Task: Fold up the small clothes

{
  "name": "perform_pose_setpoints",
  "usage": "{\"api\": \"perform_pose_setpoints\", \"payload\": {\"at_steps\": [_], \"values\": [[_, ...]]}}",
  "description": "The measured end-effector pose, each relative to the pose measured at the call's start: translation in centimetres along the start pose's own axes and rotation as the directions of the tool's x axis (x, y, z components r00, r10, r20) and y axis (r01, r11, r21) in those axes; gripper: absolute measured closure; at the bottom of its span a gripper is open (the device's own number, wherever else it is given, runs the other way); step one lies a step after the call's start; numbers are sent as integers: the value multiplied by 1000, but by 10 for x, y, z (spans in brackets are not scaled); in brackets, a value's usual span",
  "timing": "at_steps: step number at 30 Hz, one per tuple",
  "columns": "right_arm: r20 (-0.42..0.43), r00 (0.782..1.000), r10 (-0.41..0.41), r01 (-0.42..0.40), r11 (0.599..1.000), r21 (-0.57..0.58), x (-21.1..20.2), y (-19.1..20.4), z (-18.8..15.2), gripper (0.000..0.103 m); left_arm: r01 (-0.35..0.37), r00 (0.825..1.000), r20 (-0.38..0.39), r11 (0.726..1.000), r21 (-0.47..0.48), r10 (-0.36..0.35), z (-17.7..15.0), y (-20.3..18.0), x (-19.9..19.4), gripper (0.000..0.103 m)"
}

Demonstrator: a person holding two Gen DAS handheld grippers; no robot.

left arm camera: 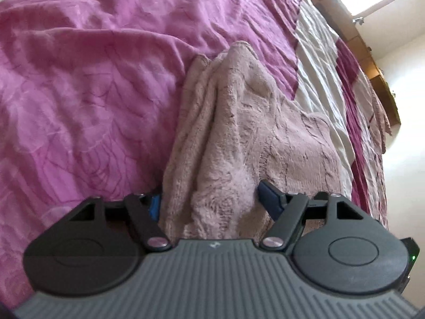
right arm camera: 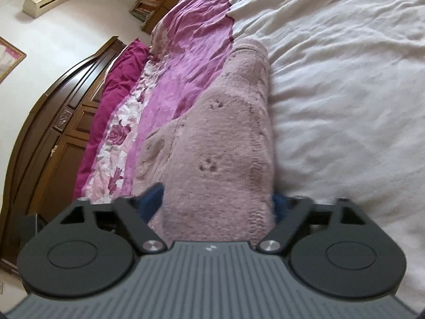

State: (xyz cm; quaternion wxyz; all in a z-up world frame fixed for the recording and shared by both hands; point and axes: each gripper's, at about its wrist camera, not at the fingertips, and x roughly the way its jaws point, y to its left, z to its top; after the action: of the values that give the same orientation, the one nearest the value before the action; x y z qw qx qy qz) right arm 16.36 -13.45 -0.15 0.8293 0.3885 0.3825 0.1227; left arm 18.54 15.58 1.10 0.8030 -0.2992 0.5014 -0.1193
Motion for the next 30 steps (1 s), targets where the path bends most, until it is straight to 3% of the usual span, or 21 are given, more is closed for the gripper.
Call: {"api": "perform_pose_setpoints", "payload": {"at_steps": [1, 4, 10, 17, 24, 30], "values": [[1, 1000, -16, 16, 1000, -2, -1, 1, 1, 41, 19, 1000, -2, 1000, -7, -19, 0, 1, 0, 51], [13, 1000, -11, 11, 1000, -23, -10, 9, 5, 50, 69, 998, -1, 997, -30, -69, -1, 0, -7, 63], [25, 1000, -13, 15, 997, -79, -47, 41, 19, 52, 162, 987, -12, 984, -74, -163, -15, -11, -24, 65], [50, 996, -77, 83, 987, -141, -123, 48, 20, 52, 248, 966, -64, 967, -61, -251, -61, -44, -26, 65], [52, 988, -145, 149, 985, -86, -189, 5, -9, 52, 211, 971, -122, 977, 43, -204, -111, -76, -22, 64], [22, 975, -222, 222, 973, -56, -187, -39, -40, 48, 103, 989, -119, 991, 85, -92, -126, -71, -10, 57]]}}
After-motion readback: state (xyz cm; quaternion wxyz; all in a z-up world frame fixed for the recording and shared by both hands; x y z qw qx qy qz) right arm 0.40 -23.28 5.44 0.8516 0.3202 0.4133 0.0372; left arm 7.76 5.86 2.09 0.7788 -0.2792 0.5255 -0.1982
